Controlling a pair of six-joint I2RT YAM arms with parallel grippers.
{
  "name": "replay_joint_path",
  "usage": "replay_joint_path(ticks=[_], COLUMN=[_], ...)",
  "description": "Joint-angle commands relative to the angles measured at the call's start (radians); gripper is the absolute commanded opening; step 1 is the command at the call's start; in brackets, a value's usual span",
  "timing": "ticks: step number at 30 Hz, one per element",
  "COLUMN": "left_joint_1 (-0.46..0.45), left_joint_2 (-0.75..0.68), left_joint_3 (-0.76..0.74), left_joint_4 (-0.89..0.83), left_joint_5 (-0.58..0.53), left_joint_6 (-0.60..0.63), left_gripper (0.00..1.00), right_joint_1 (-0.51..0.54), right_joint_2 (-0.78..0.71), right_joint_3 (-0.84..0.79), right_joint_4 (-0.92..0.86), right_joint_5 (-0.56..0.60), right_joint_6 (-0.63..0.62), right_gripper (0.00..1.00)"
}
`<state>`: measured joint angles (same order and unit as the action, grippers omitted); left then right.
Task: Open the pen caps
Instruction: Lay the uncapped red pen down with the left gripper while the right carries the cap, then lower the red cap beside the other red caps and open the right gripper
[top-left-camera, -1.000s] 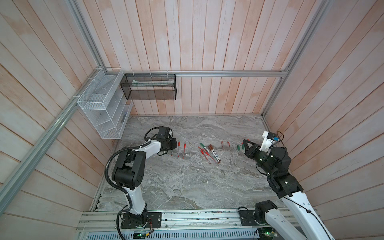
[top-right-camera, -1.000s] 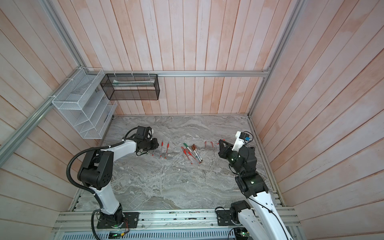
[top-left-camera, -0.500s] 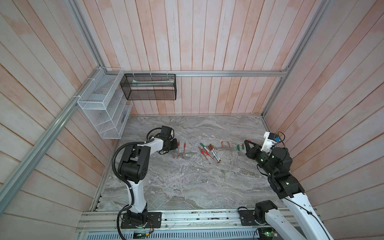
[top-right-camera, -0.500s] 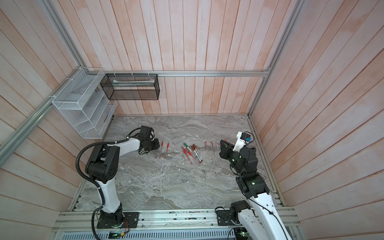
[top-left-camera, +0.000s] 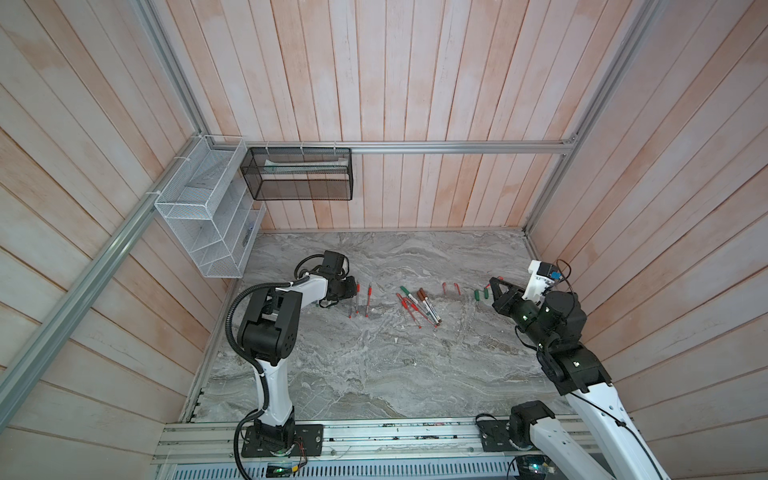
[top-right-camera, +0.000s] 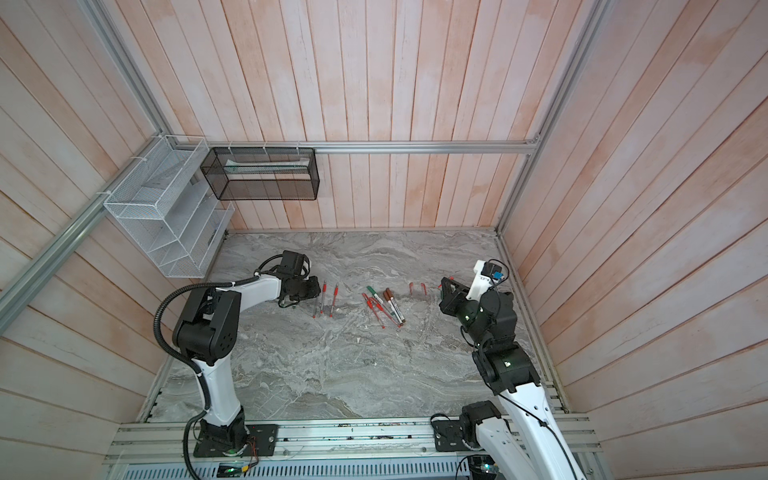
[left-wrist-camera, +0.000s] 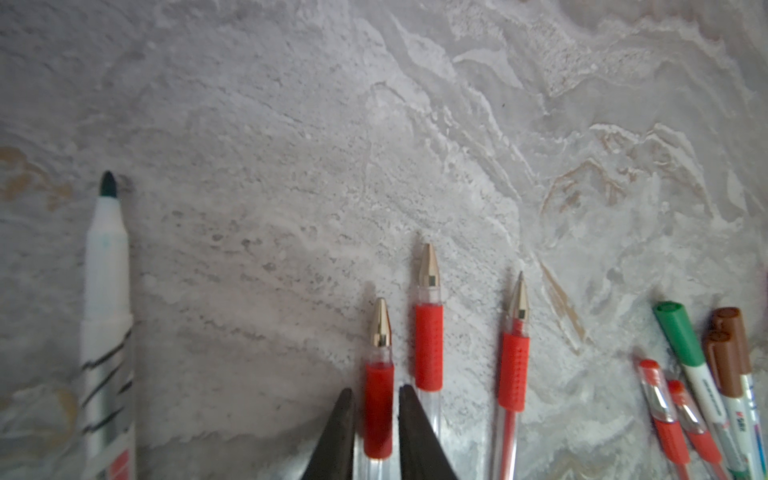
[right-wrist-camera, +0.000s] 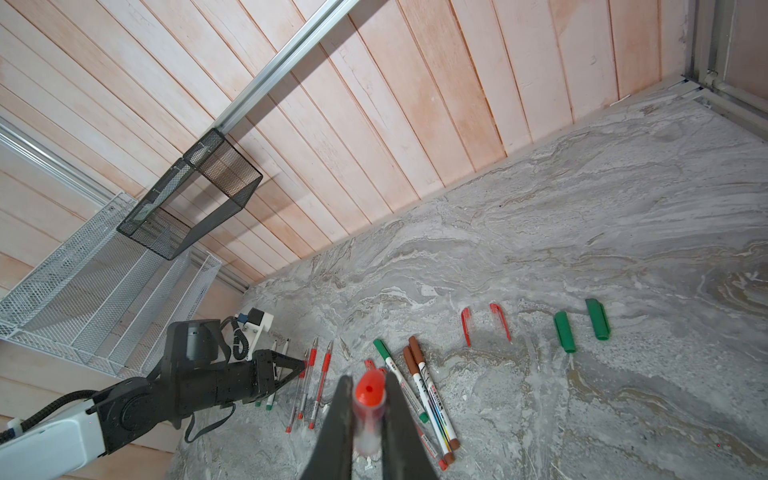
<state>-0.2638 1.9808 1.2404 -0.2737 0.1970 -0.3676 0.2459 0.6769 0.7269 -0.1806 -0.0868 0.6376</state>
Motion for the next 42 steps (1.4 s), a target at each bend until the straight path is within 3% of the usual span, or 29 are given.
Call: replay_joint_path(ticks=[1, 8, 14, 18, 20, 25, 33, 37, 42], left_joint_1=[-0.005, -0.014, -0.012, 0.011, 0.017, 0.056, 0.224, 0.28, 0.296], left_joint_2=[-0.063, -0.27, -0.479, -0.617, -0.659, -0.716, -0.792, -0.822, -0.822], left_joint_3=[-0.011, -0.127, -0.266, -0.362, -0.372, -0.382, -0.408, -0.442, -0.425], left_joint_4=[-0.029, 0.034, 0.124, 0.211, 0.196, 0.177, 0.175, 0.212, 0.193], left_joint_5=[-0.001, 0.021, 0.06, 0.167, 0.177, 0.209, 0.333, 0.352, 0.361], left_joint_6=[-0.007, 0.015, 0.098, 0.174, 0.22, 0.285, 0.277, 0.259, 0.268], left_gripper=[0.22, 0.28, 0.44, 0.6, 0.63, 0.75, 0.94, 1.0, 1.0], right_joint_1=[-0.006, -0.009, -0.029, -0.063, -0.074, -0.103, -0.114, -0.097, -0.057], right_joint_2=[0.03, 0.201, 0.379, 0.533, 0.599, 0.755, 1.057, 1.172, 1.279], right_joint_3=[0.026, 0.073, 0.116, 0.172, 0.208, 0.303, 0.538, 0.631, 0.733], right_joint_4=[-0.034, -0.116, -0.123, -0.132, -0.146, -0.165, -0.304, -0.355, -0.406], right_joint_5=[0.003, 0.007, 0.008, -0.002, -0.004, -0.006, -0.061, -0.048, -0.035], right_joint_6=[-0.034, -0.095, -0.151, -0.198, -0.223, -0.282, -0.381, -0.404, -0.416], right_gripper=[0.0, 0.0, 0.0, 0.0, 0.0, 0.0, 0.0, 0.0, 0.0])
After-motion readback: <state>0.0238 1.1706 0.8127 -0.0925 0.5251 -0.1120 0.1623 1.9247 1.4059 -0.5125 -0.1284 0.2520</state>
